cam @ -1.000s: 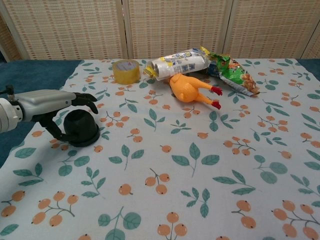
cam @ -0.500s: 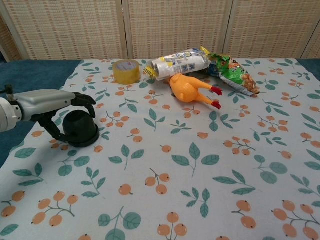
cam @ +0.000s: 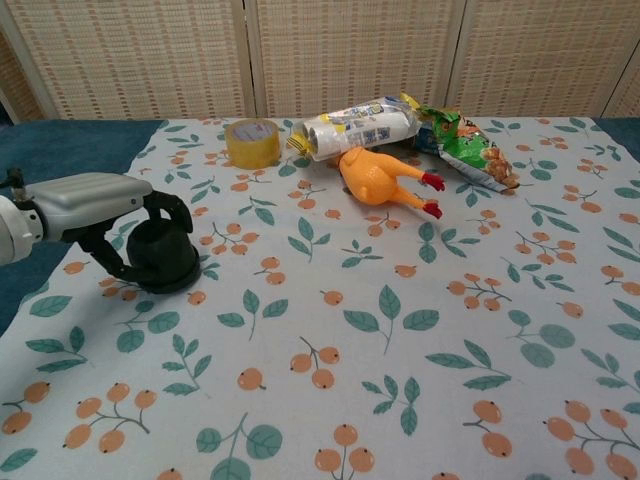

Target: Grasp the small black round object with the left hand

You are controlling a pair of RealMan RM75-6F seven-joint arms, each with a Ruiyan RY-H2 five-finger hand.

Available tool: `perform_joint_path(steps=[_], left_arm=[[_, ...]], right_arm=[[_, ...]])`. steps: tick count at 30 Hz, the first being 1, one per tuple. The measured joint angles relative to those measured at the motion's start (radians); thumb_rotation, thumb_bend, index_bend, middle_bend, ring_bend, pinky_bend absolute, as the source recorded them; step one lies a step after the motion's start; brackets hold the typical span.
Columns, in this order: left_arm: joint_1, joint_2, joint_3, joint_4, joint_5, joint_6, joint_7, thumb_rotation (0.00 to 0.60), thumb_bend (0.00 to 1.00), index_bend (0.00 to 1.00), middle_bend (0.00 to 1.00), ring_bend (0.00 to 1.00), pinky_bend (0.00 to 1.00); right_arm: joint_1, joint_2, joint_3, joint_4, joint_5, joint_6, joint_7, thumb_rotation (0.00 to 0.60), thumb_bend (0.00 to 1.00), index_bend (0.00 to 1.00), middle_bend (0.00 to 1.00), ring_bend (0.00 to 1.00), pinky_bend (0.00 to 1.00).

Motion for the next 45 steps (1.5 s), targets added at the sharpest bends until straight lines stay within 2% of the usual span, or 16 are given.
perform_joint_path(steps=[10, 16, 21, 25, 27, 33, 36, 38, 41, 43, 45], left_arm=[[0.014, -0.011, 0.009, 0.009, 0.052, 0.053, -0.021, 0.600, 0.45, 0.50, 0.58, 0.46, 0.22], [0.026, -0.030, -0.011, 0.021, 0.029, 0.061, -0.082, 0.600, 0.45, 0.53, 0.59, 0.51, 0.32], [0.034, -0.034, -0.028, 0.027, 0.022, 0.064, -0.214, 0.600, 0.45, 0.53, 0.56, 0.48, 0.28], [0.044, -0.045, -0.037, 0.034, 0.037, 0.118, -0.198, 0.600, 0.49, 0.51, 0.54, 0.48, 0.32], [0.046, -0.043, -0.034, 0.027, 0.037, 0.134, -0.187, 0.600, 0.51, 0.50, 0.52, 0.48, 0.29], [0.051, -0.062, -0.026, 0.038, 0.046, 0.056, -0.180, 0.600, 0.54, 0.47, 0.48, 0.45, 0.27], [0.049, -0.072, -0.002, 0.061, 0.064, 0.070, -0.171, 0.600, 0.51, 0.40, 0.40, 0.34, 0.20], [0.051, -0.089, 0.007, 0.074, 0.067, 0.082, -0.144, 0.600, 0.49, 0.33, 0.34, 0.26, 0.18], [0.057, -0.121, 0.006, 0.096, 0.085, 0.110, -0.126, 0.600, 0.47, 0.21, 0.25, 0.19, 0.17], [0.059, -0.127, 0.006, 0.103, 0.095, 0.141, -0.145, 0.600, 0.46, 0.12, 0.17, 0.15, 0.16], [0.058, -0.126, 0.009, 0.107, 0.103, 0.162, -0.168, 0.600, 0.41, 0.03, 0.04, 0.09, 0.16]], right_arm=[[0.001, -0.001, 0.000, -0.001, 0.002, -0.003, -0.003, 0.600, 0.20, 0.00, 0.00, 0.00, 0.00], [0.002, 0.002, -0.001, -0.002, 0.004, -0.006, 0.000, 0.600, 0.20, 0.00, 0.00, 0.00, 0.00], [0.003, 0.001, 0.001, 0.000, 0.006, -0.010, -0.002, 0.600, 0.20, 0.00, 0.00, 0.00, 0.00], [0.007, -0.002, -0.002, -0.002, 0.006, -0.019, -0.007, 0.600, 0.20, 0.00, 0.00, 0.00, 0.00], [0.007, -0.003, -0.001, -0.002, 0.007, -0.019, -0.010, 0.600, 0.20, 0.00, 0.00, 0.00, 0.00], [0.007, 0.000, -0.002, -0.004, 0.007, -0.019, -0.008, 0.600, 0.20, 0.00, 0.00, 0.00, 0.00], [0.008, -0.001, -0.001, -0.003, 0.007, -0.019, -0.009, 0.600, 0.20, 0.00, 0.00, 0.00, 0.00], [0.011, -0.001, -0.004, -0.002, 0.005, -0.028, -0.008, 0.600, 0.20, 0.00, 0.00, 0.00, 0.00], [0.010, 0.002, -0.005, -0.003, 0.004, -0.025, -0.005, 0.600, 0.20, 0.00, 0.00, 0.00, 0.00], [0.009, 0.003, -0.004, -0.002, 0.003, -0.019, -0.001, 0.600, 0.20, 0.00, 0.00, 0.00, 0.00], [0.010, 0.002, -0.003, 0.000, 0.005, -0.022, -0.002, 0.600, 0.20, 0.00, 0.00, 0.00, 0.00]])
